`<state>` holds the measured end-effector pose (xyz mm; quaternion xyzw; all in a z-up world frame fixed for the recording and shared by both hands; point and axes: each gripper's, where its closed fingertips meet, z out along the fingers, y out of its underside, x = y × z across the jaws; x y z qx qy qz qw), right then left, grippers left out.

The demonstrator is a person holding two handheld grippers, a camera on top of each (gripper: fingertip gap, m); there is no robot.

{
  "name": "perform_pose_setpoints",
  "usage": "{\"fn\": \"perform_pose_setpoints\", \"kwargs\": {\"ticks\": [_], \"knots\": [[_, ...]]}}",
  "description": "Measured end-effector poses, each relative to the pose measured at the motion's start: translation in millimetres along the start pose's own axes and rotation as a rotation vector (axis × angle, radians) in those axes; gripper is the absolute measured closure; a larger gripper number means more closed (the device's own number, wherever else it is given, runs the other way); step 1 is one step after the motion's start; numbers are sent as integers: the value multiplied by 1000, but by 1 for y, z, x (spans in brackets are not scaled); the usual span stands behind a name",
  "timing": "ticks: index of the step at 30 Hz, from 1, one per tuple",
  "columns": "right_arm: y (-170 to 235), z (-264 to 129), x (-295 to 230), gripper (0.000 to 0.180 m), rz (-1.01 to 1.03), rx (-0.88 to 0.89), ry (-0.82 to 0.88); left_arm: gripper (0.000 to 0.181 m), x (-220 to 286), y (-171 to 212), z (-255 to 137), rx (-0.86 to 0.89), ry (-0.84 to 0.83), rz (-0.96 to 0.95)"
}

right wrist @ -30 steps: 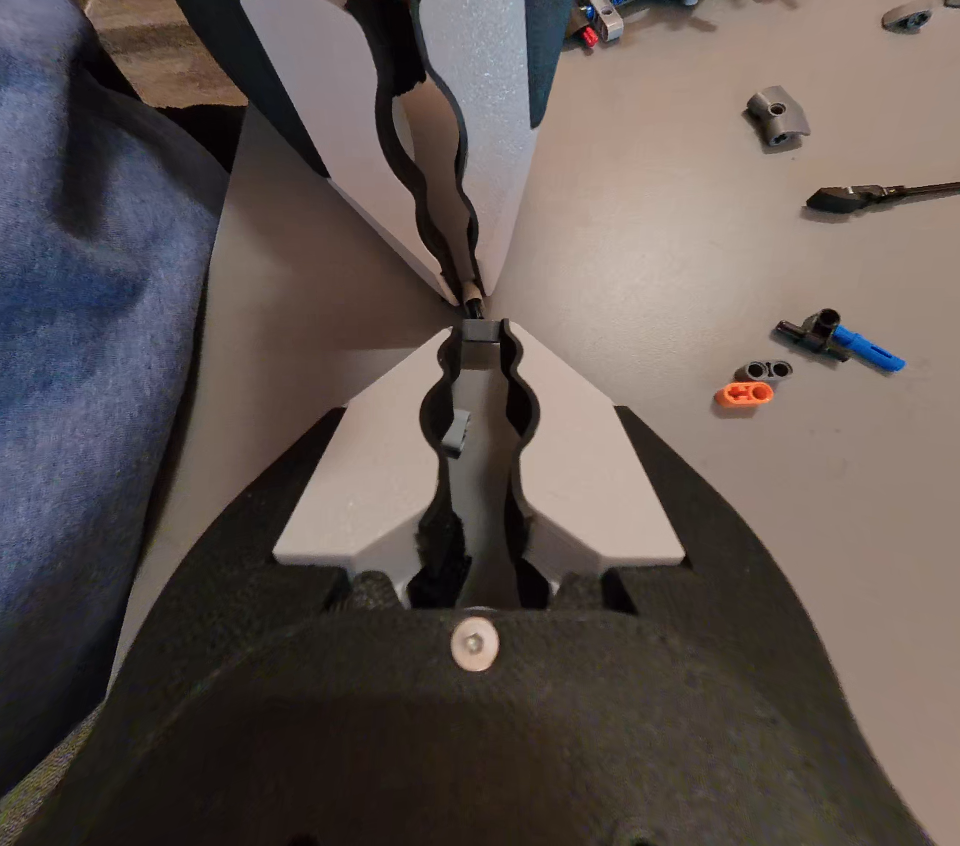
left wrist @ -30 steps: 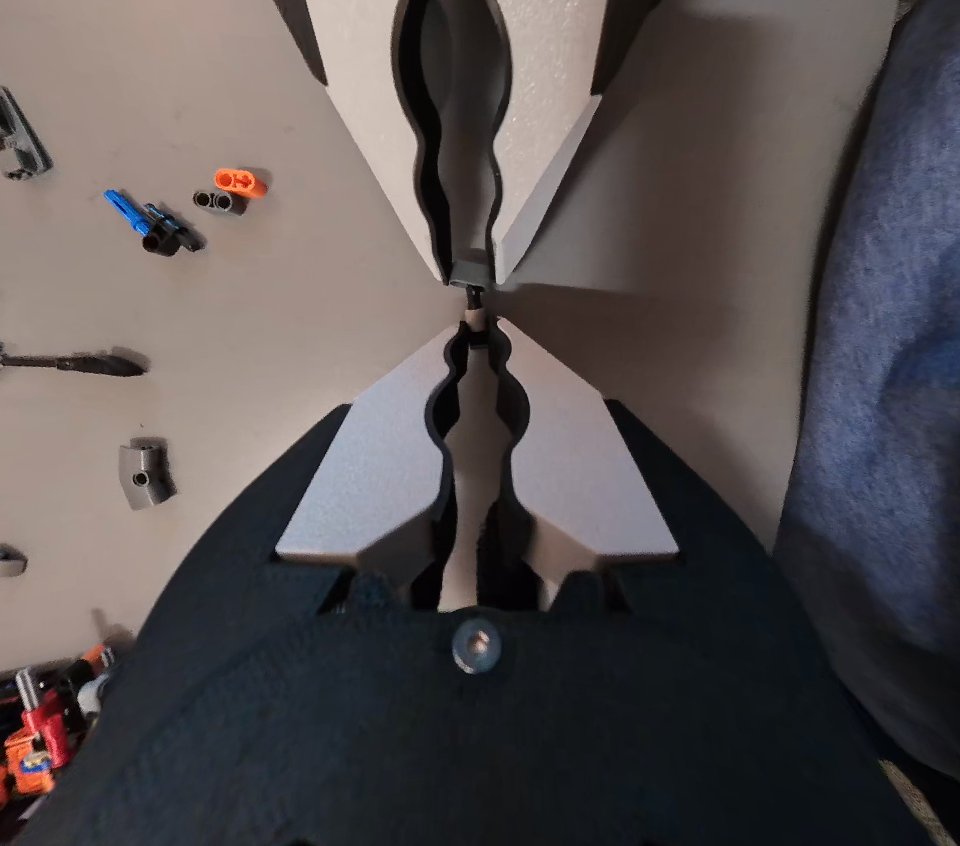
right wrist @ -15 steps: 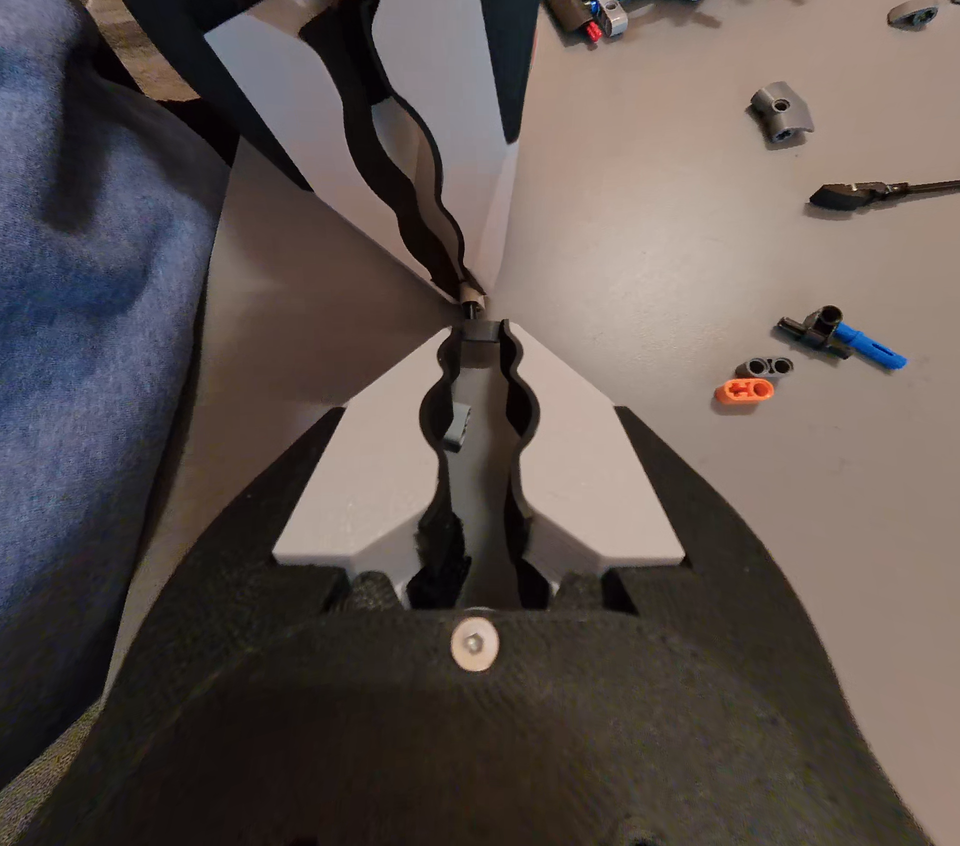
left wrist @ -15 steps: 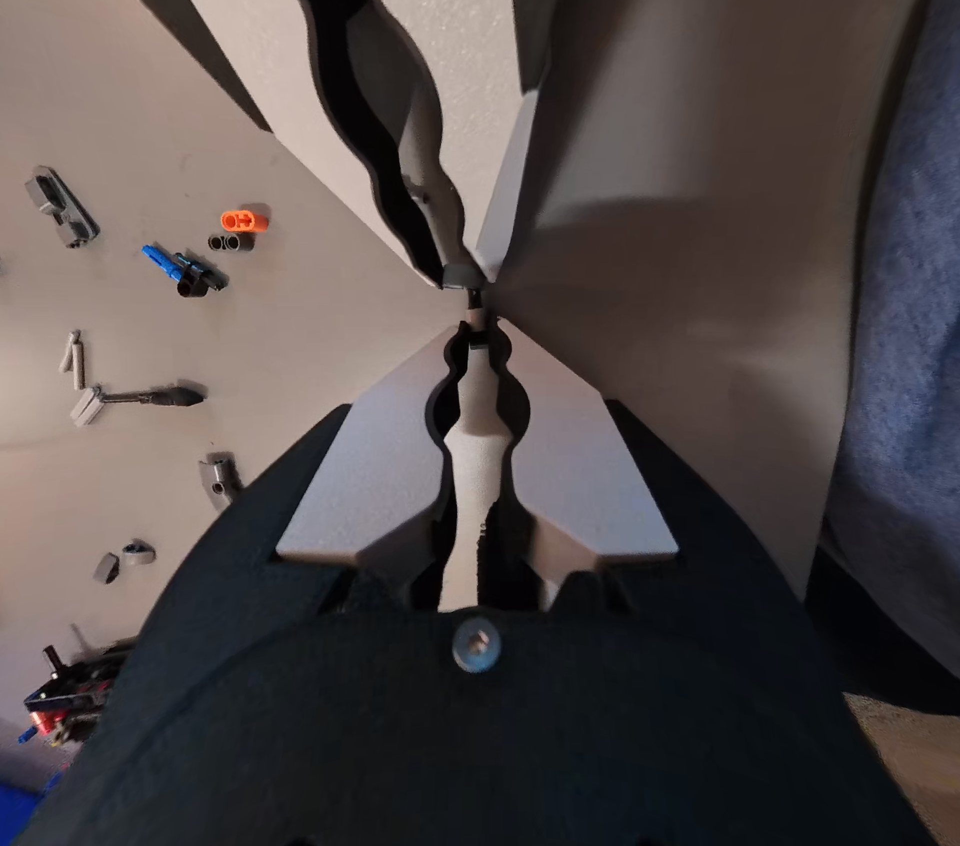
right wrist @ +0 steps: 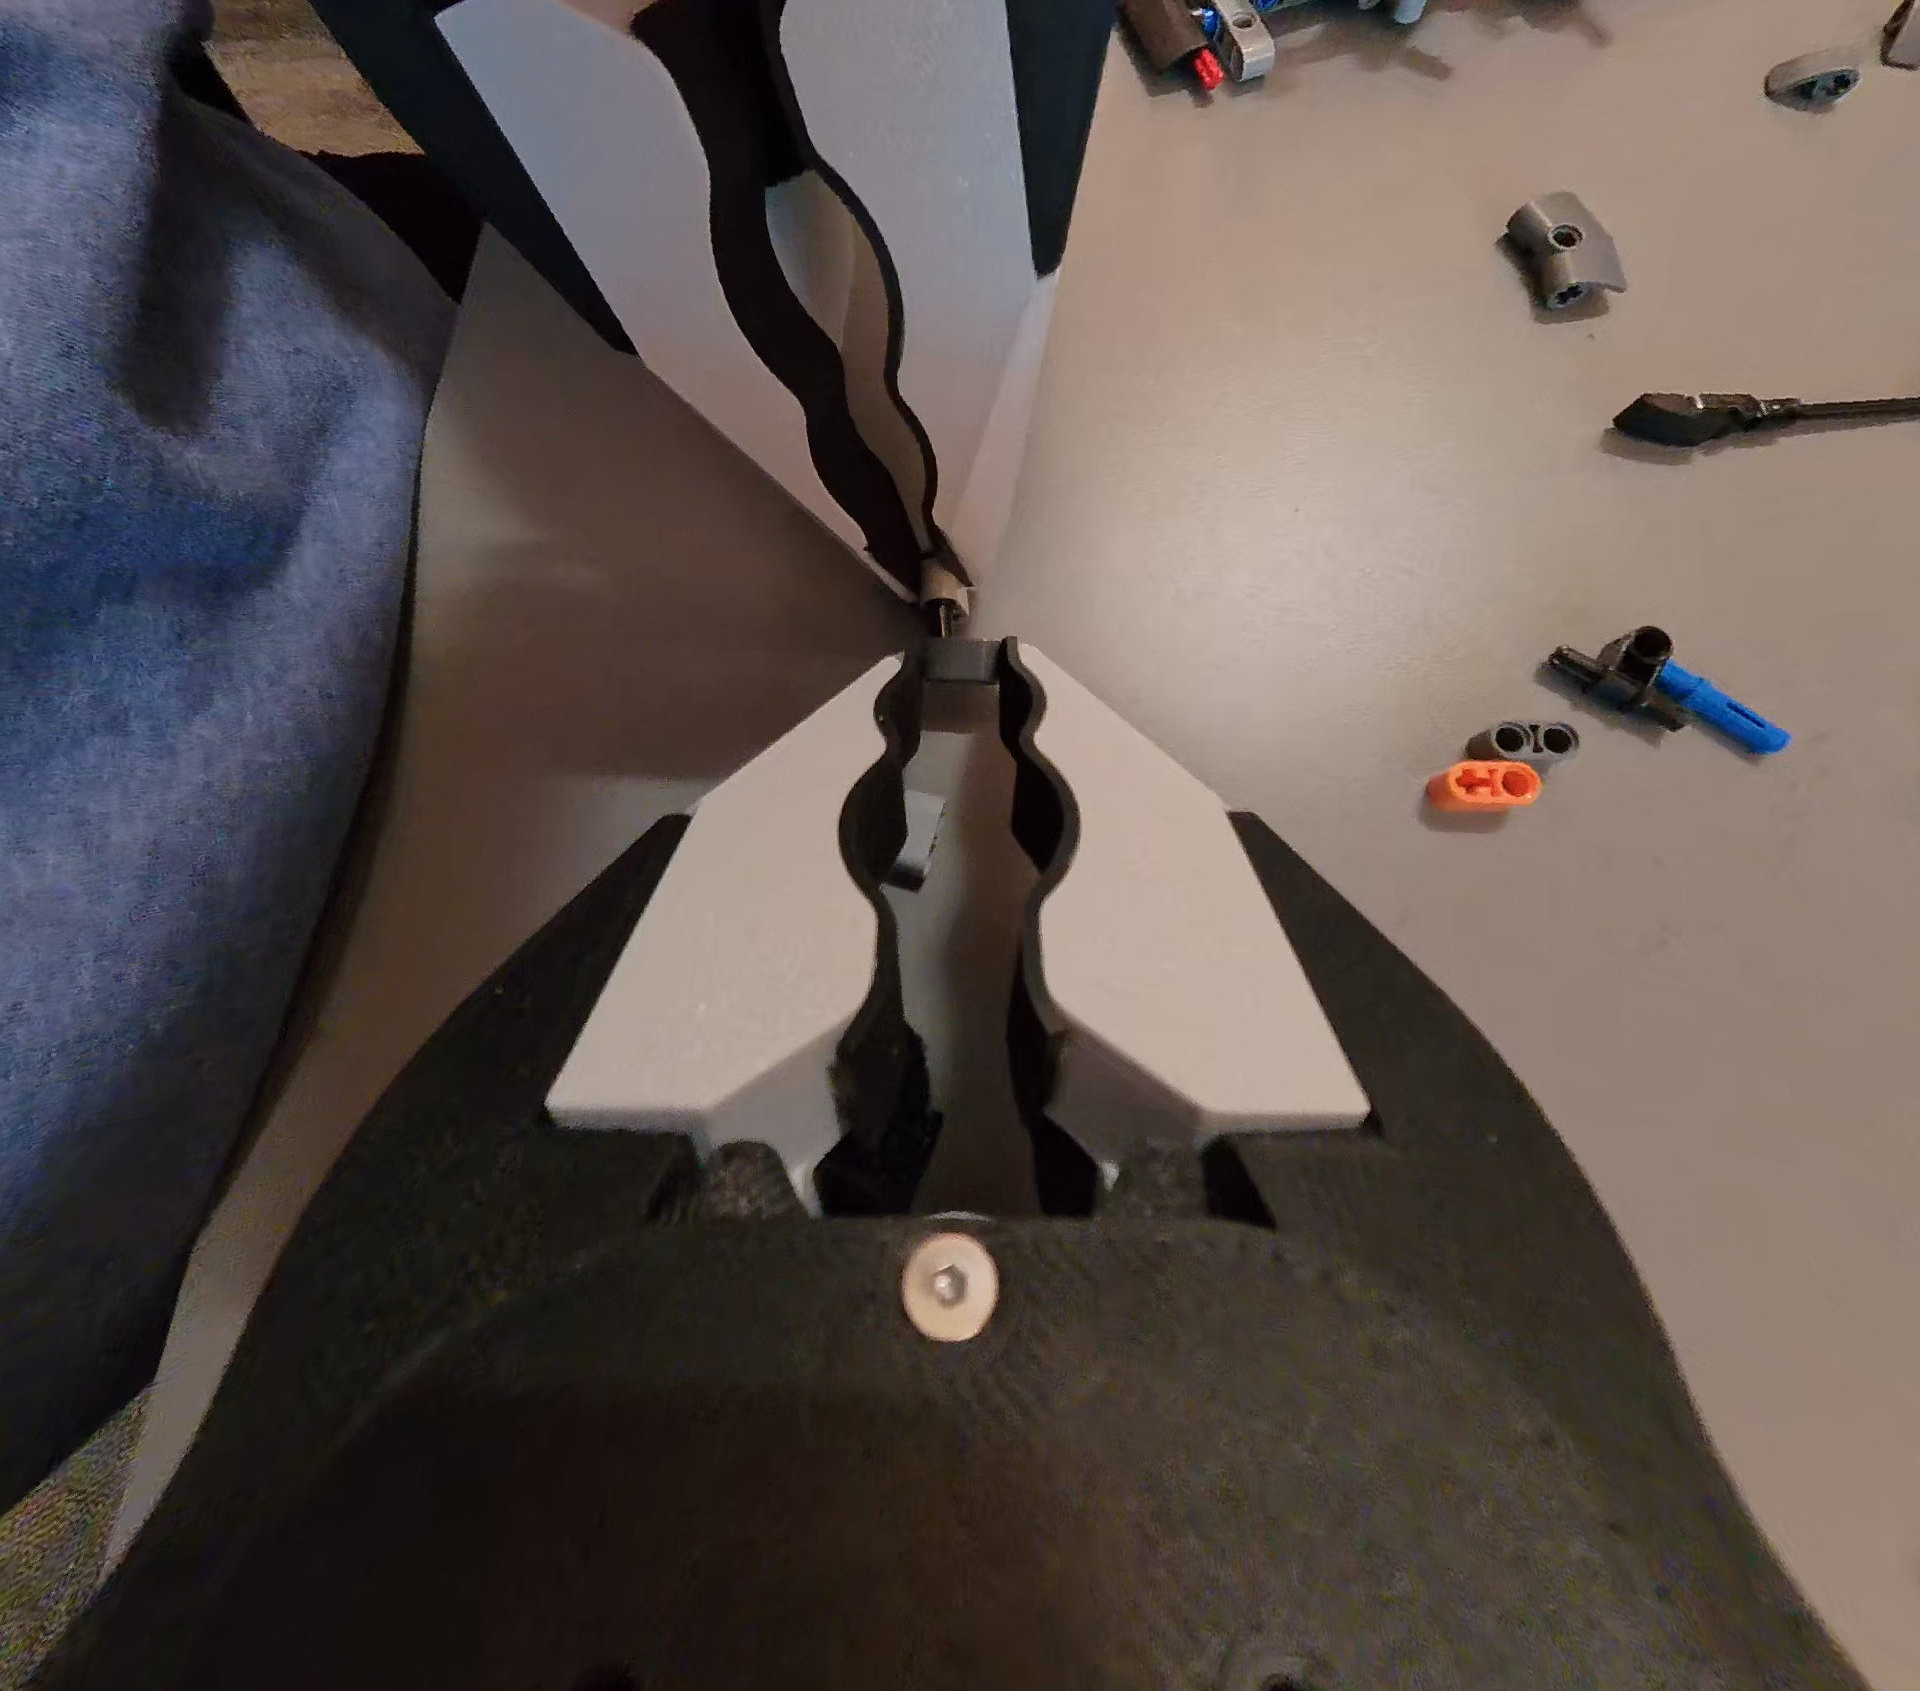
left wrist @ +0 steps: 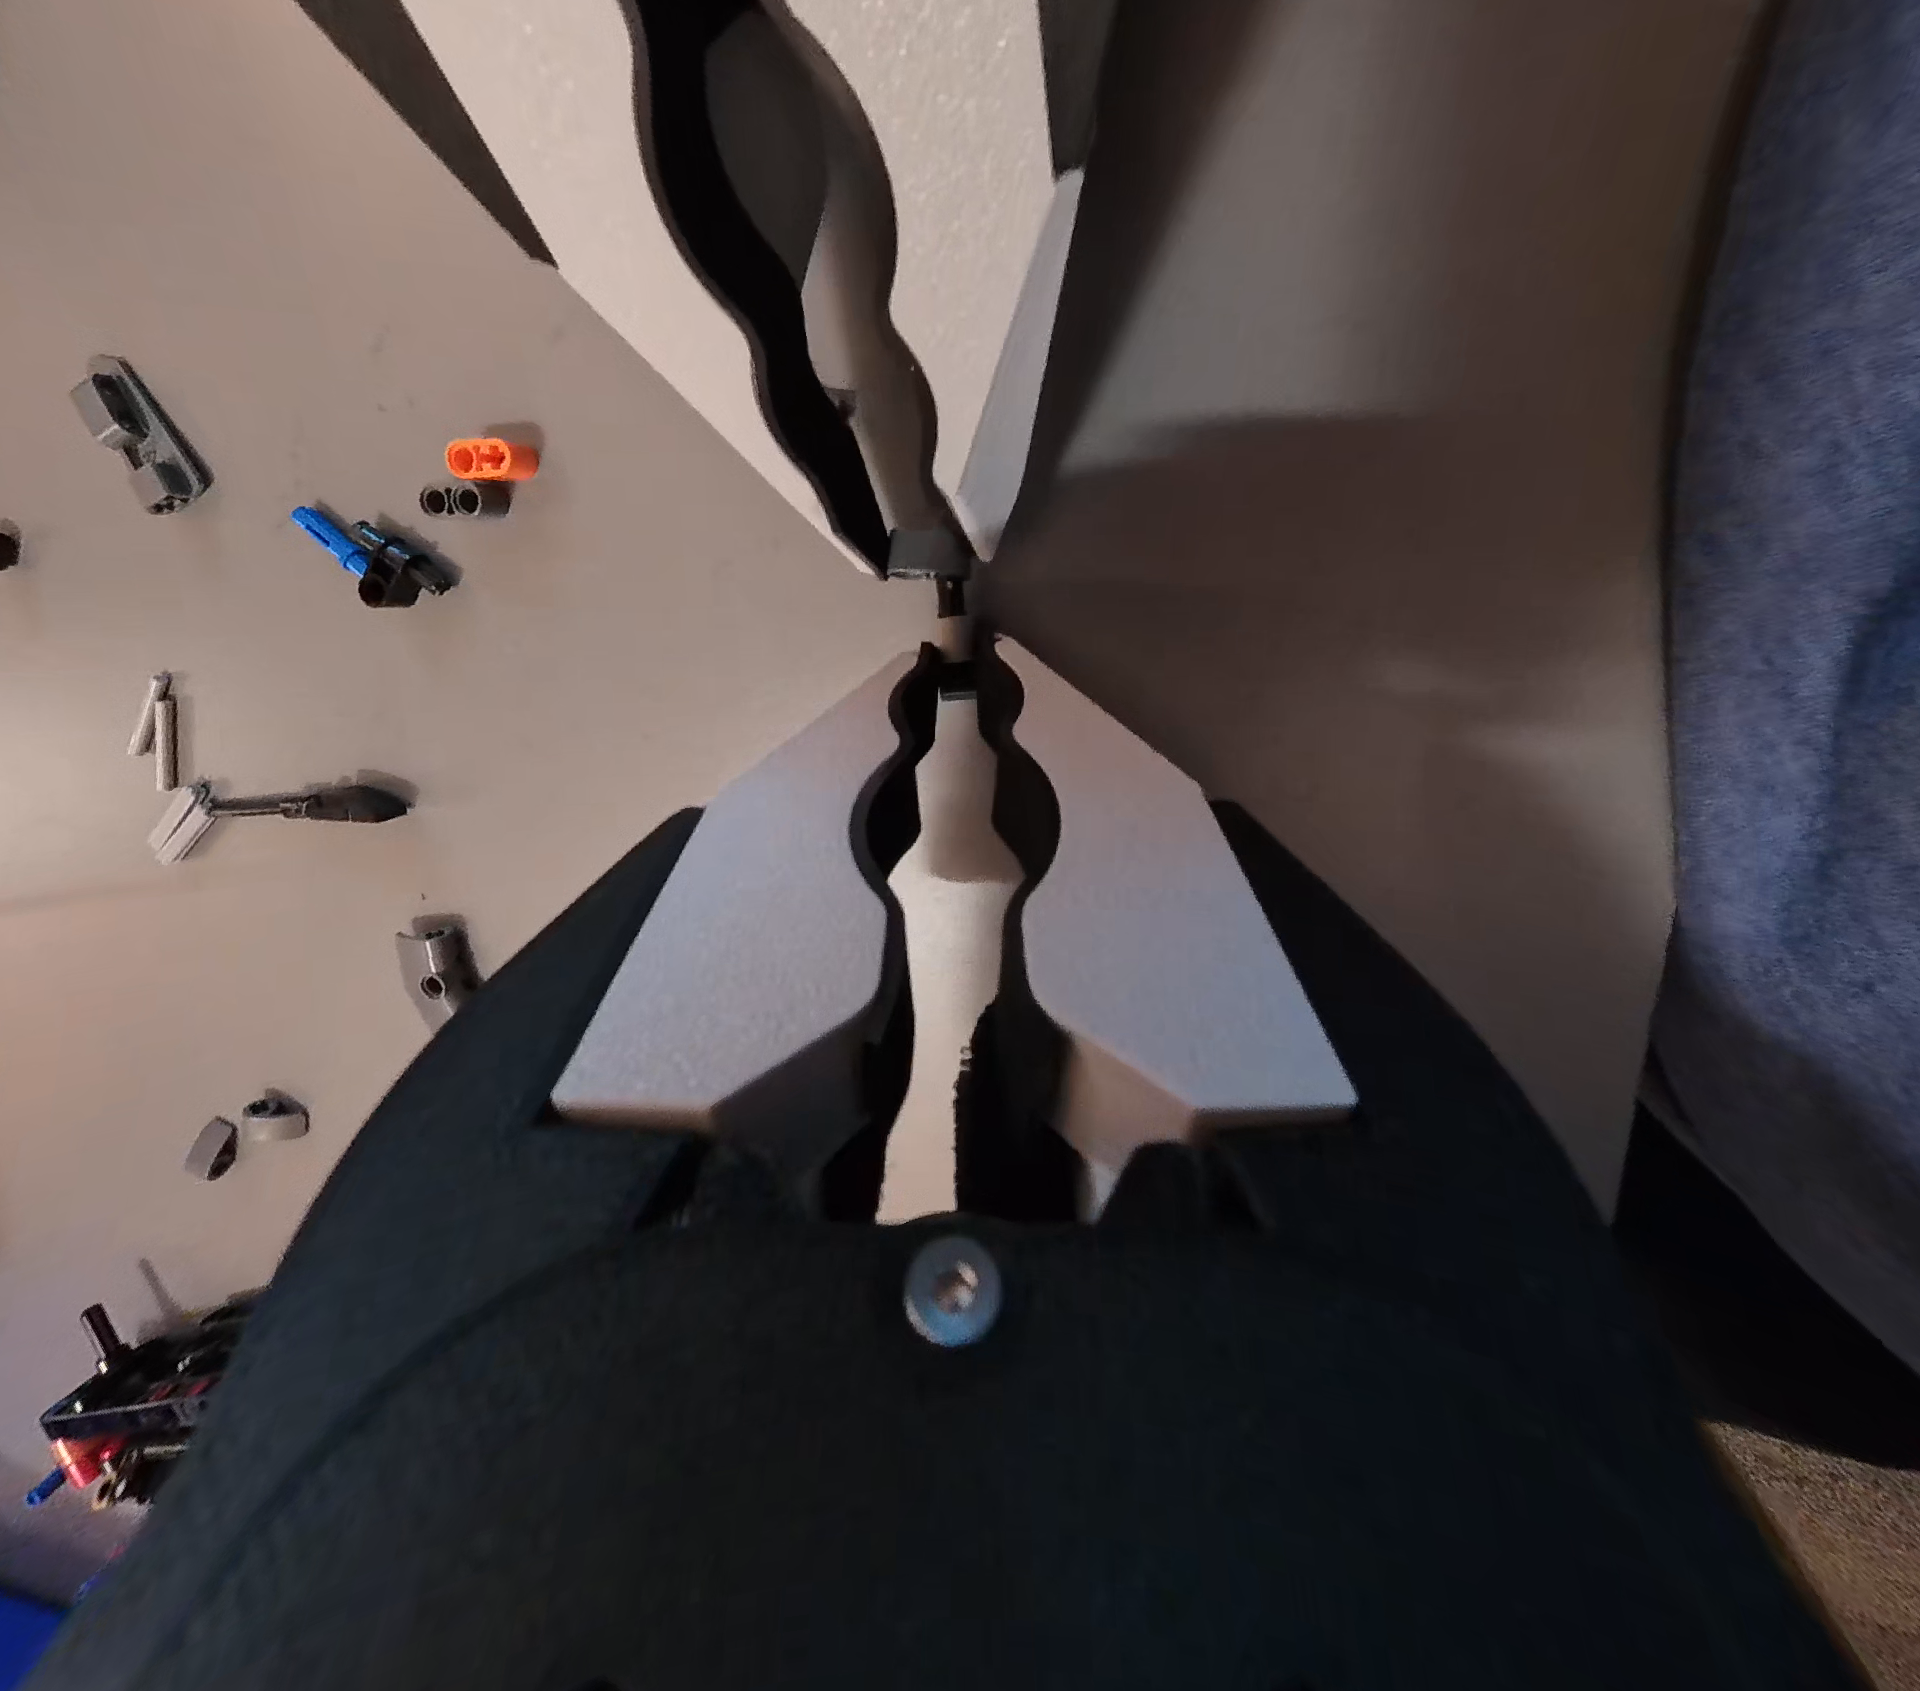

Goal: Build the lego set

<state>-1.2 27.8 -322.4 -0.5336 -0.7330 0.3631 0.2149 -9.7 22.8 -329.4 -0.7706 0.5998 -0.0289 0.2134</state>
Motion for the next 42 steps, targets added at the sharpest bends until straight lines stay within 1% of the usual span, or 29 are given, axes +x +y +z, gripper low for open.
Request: {"fn": "perform_pose_setpoints", "kwargs": {"ticks": [1, 9, 16, 22, 32, 42], "knots": [[0, 0, 0, 168, 3, -1, 1, 176, 0, 0, 0, 5, -2, -2], [0, -1, 1, 168, -6, 0, 14, 176, -1, -1, 1, 16, -10, -4], [1, 0, 1, 169, -53, -4, 46, 176, 0, -3, 1, 19, -9, 11], [0, 0, 0, 168, -69, -2, 66, 176, 0, -2, 1, -35, -12, 5], [0, 0, 1, 167, 3, 2, 54, 176, -1, 0, 1, -112, -25, 23], [0, 2, 0, 167, 12, -6, 44, 175, 0, -2, 2, -144, -12, 38]]}}
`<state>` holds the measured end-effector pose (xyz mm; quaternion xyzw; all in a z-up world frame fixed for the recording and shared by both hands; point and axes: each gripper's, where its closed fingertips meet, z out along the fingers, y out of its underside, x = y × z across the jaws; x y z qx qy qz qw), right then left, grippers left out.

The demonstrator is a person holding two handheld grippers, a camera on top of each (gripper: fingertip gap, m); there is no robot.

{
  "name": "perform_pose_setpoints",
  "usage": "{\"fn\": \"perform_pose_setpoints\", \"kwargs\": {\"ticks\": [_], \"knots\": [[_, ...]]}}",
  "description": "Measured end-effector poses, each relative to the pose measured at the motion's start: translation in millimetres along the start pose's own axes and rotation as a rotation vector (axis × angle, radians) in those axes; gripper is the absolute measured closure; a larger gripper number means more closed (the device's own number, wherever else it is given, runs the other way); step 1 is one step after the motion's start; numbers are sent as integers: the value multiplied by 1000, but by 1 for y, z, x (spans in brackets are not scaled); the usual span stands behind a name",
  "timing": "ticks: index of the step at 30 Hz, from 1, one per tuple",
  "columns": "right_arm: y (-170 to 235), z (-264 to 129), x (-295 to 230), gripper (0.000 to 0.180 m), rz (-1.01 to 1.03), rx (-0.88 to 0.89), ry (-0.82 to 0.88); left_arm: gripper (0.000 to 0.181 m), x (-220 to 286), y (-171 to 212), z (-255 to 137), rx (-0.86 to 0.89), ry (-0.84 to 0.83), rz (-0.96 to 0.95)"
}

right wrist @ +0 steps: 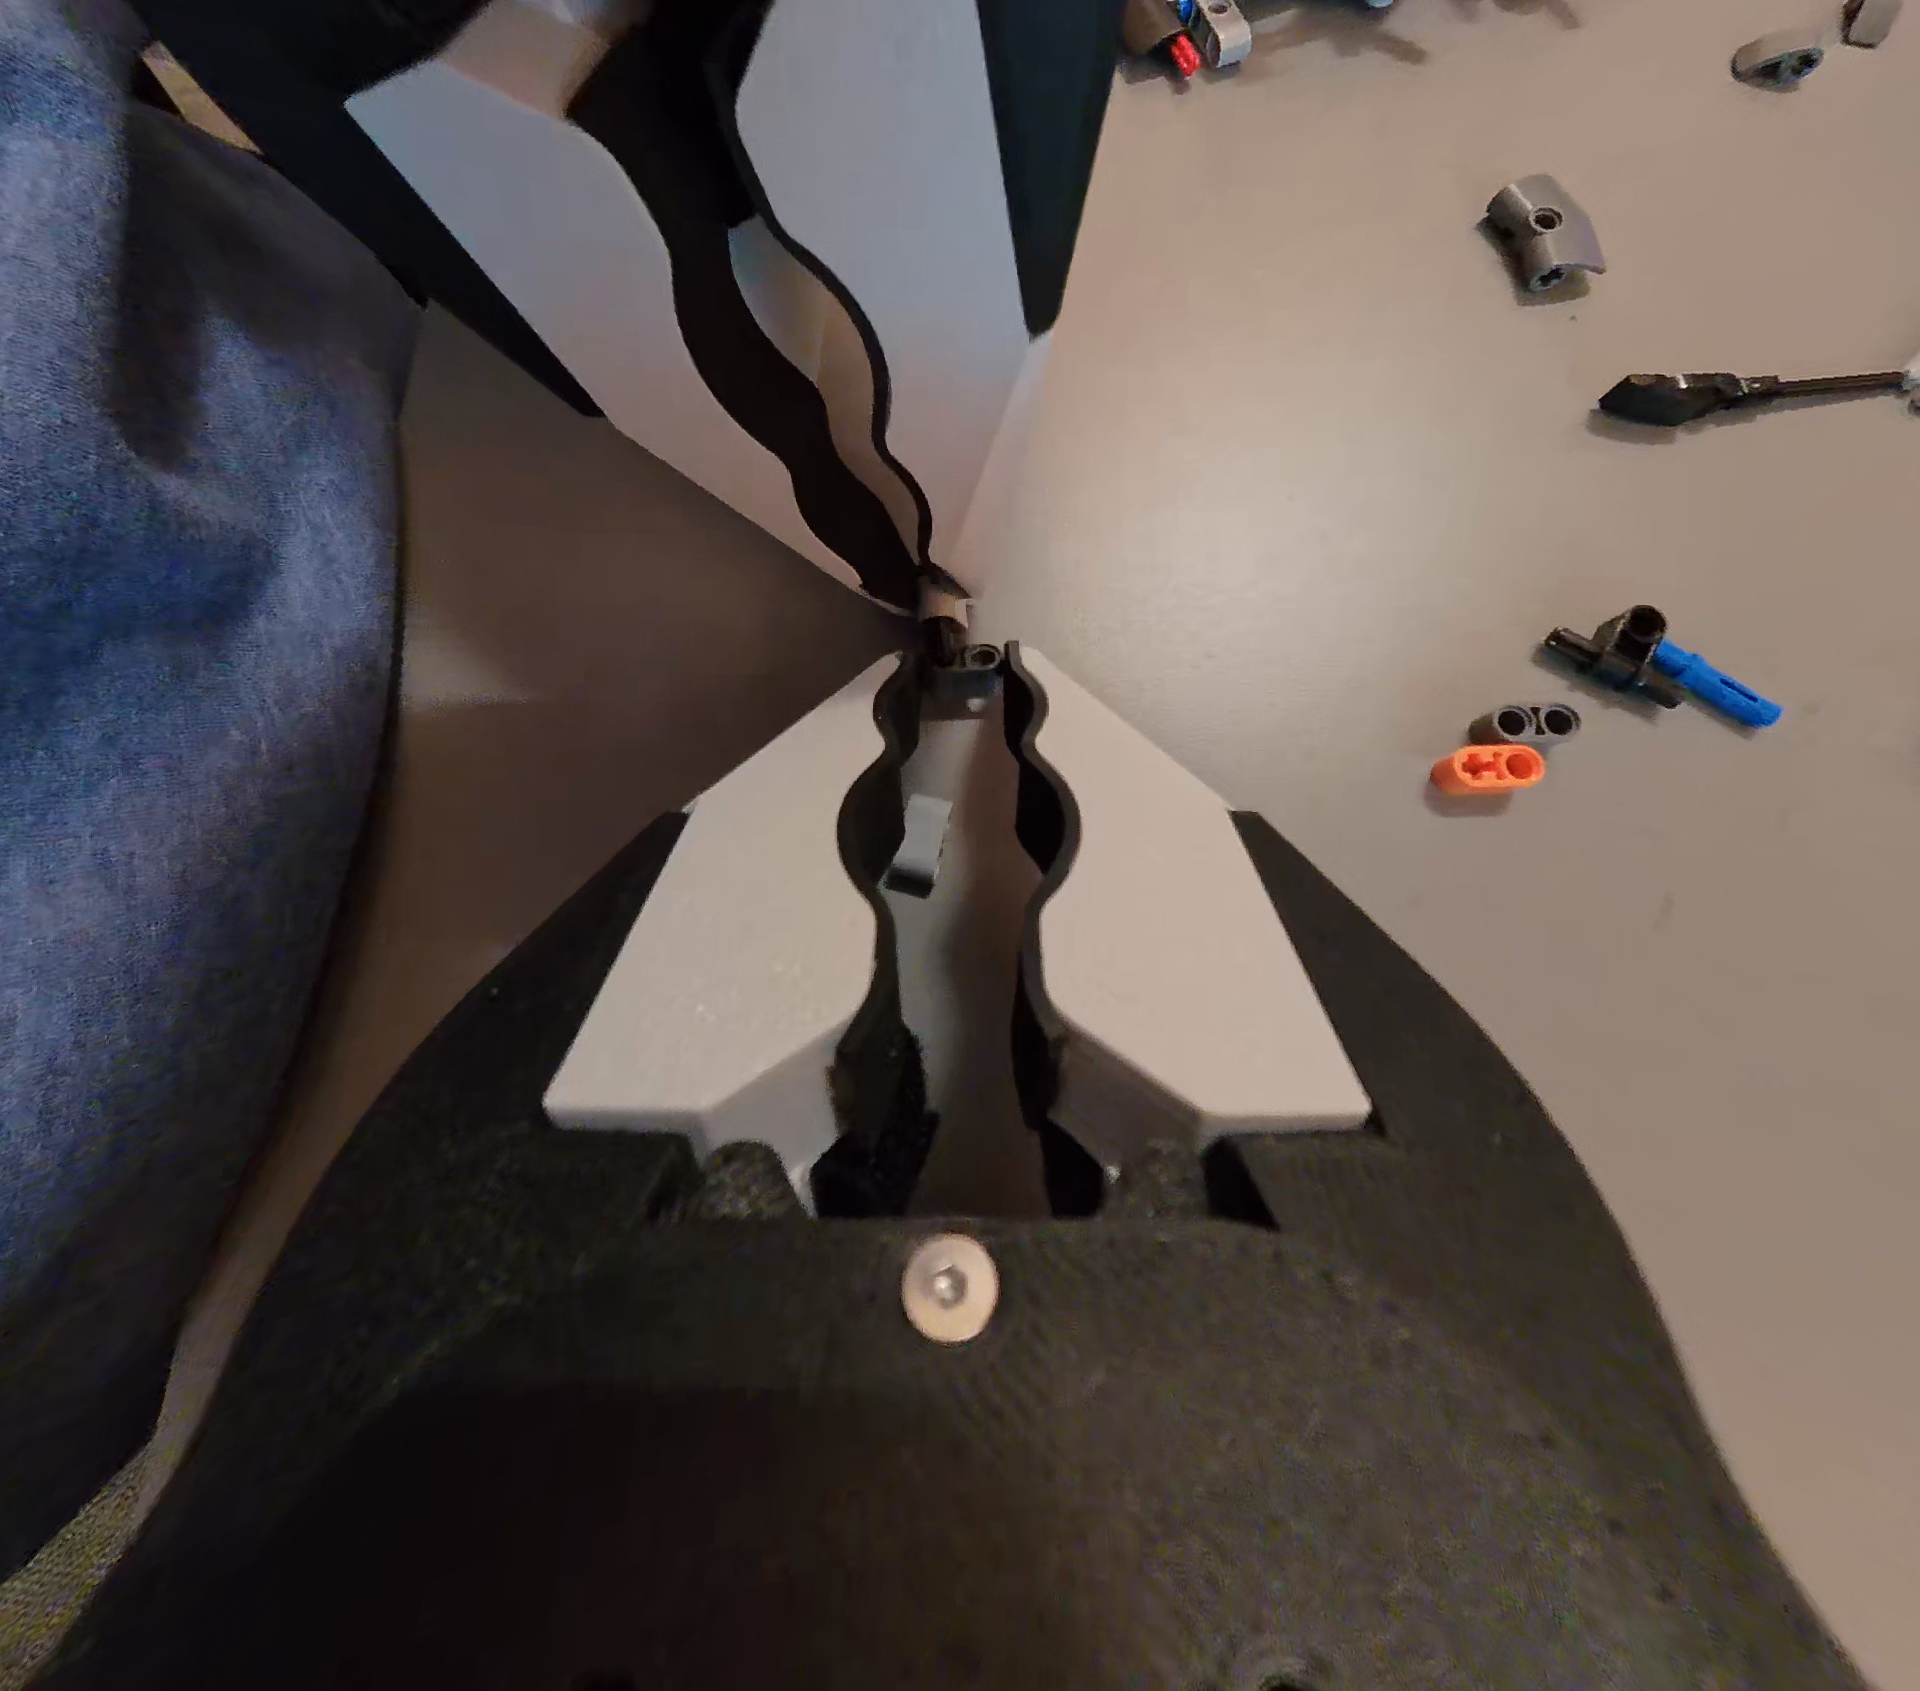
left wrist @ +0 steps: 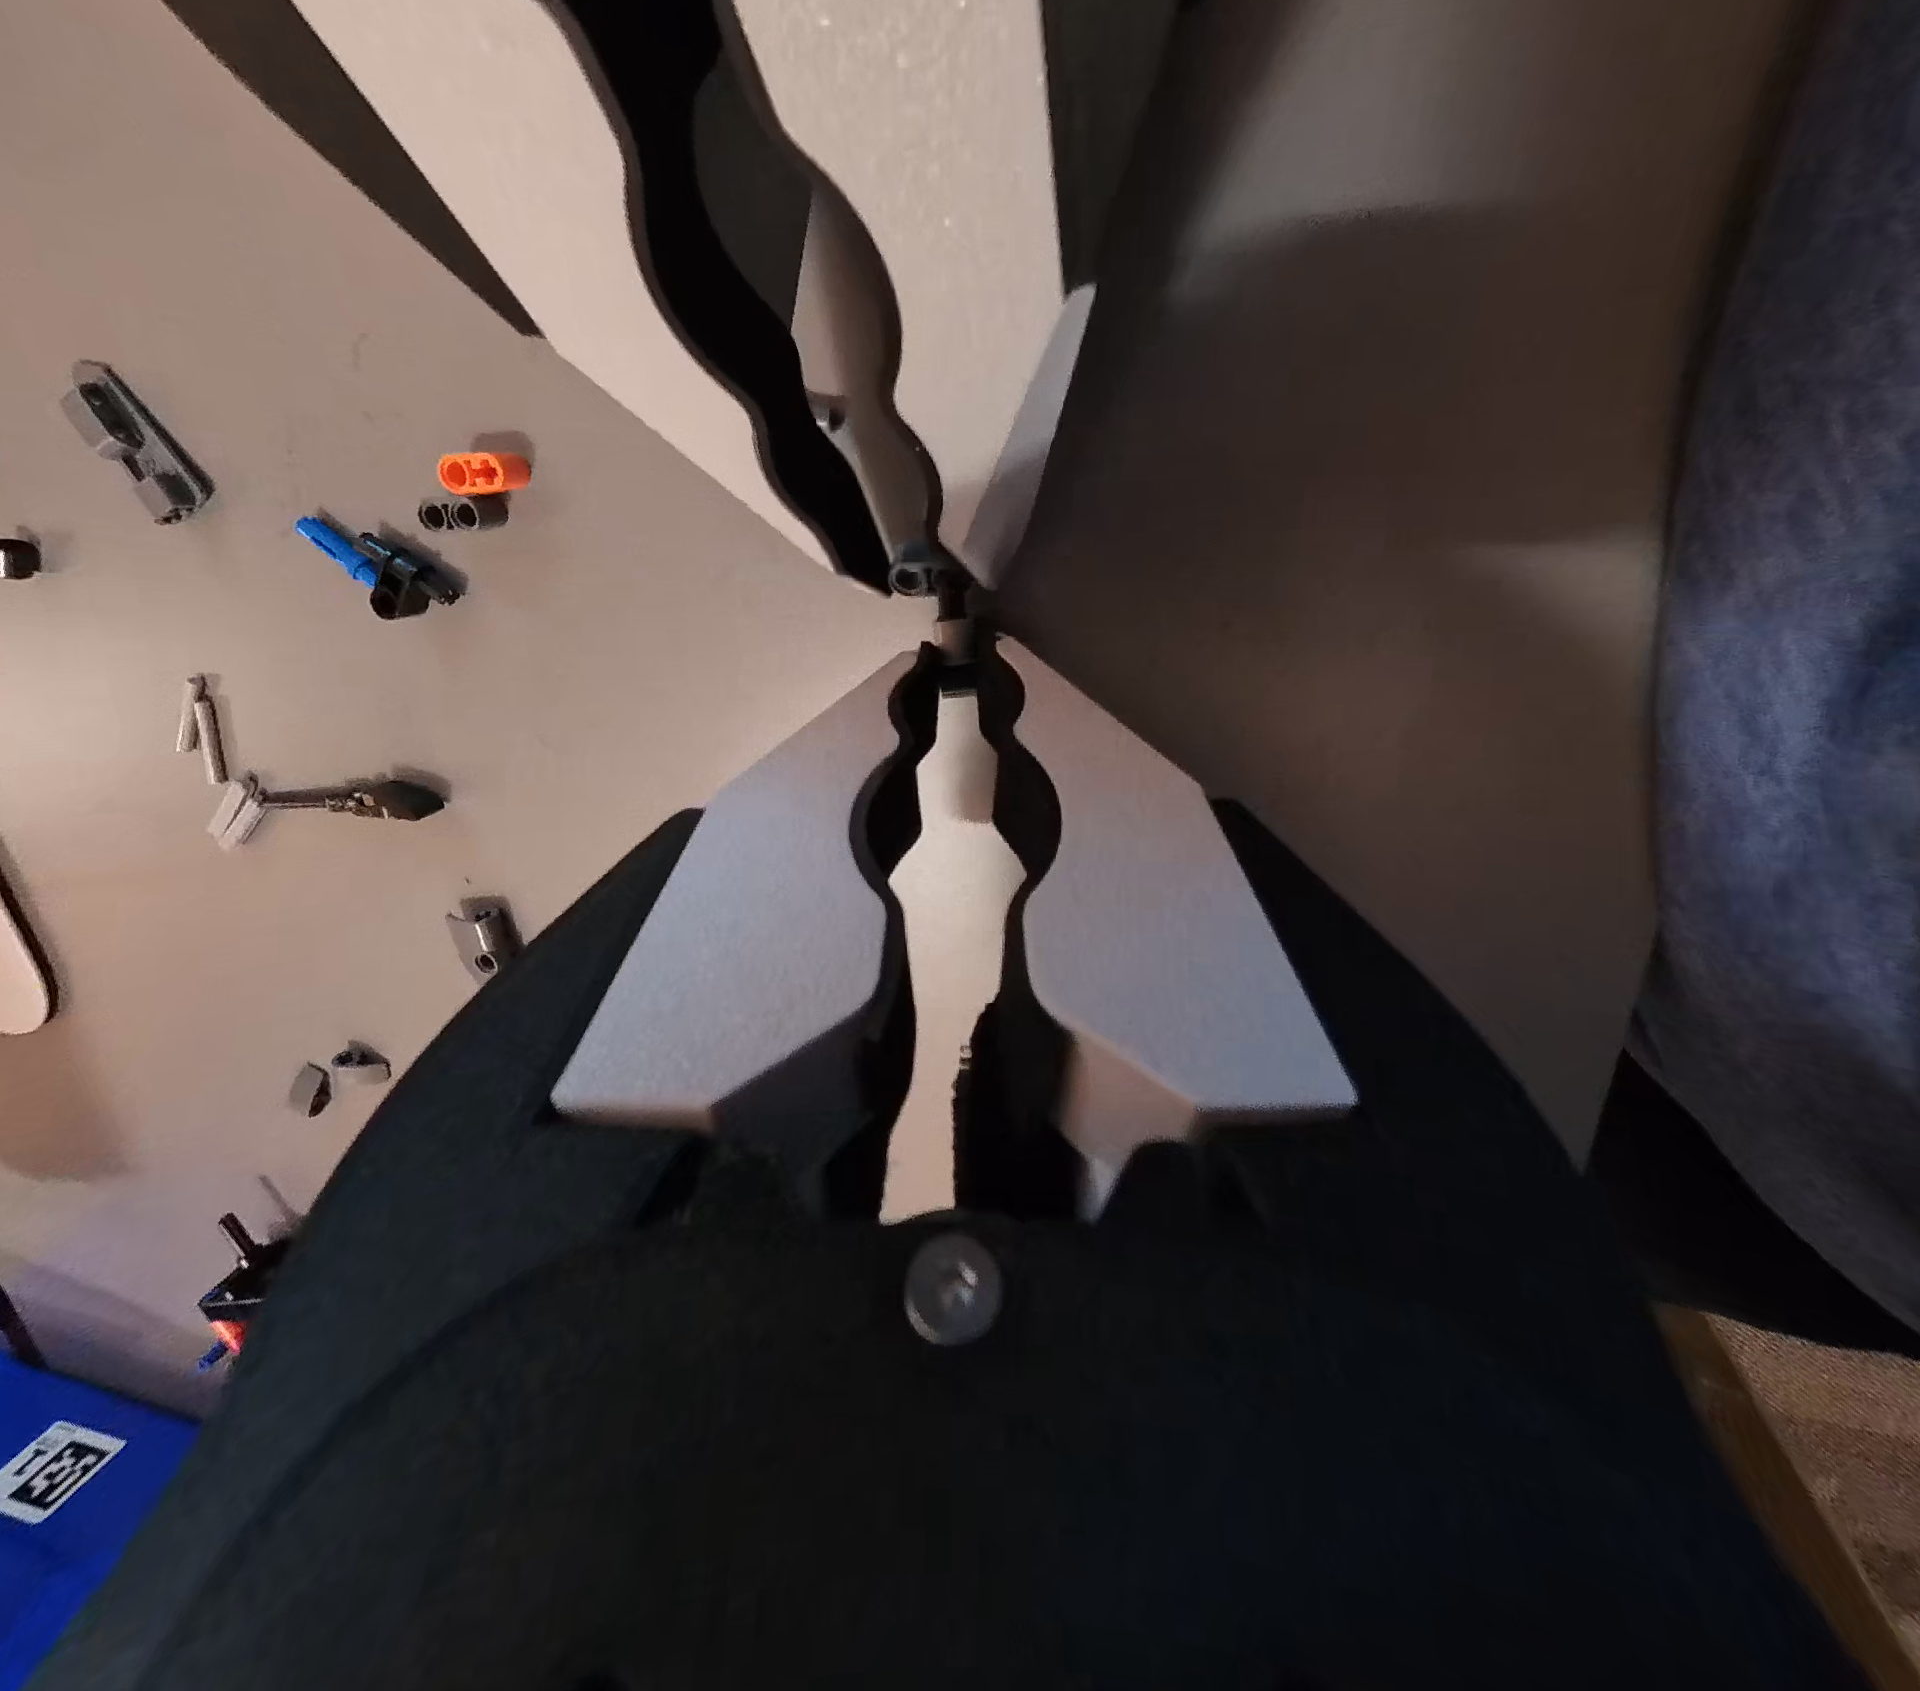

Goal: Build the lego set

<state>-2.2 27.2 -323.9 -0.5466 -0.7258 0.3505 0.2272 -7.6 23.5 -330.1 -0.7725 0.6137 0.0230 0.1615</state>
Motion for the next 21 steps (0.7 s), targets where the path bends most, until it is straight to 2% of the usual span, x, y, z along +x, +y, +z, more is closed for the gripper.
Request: {"fn": "perform_pose_setpoints", "kwargs": {"ticks": [7, 18, 21], "knots": [[4, -1, 1, 155, 7, -16, 4, 175, 0, 0, 0, -6, 4, -5], [8, -1, 2, 159, 50, -33, 49, 175, 0, 0, 0, -3, -1, -29], [6, 0, 4, 167, 67, -28, 63, 175, 0, -1, 0, 1, -2, -36]]}}
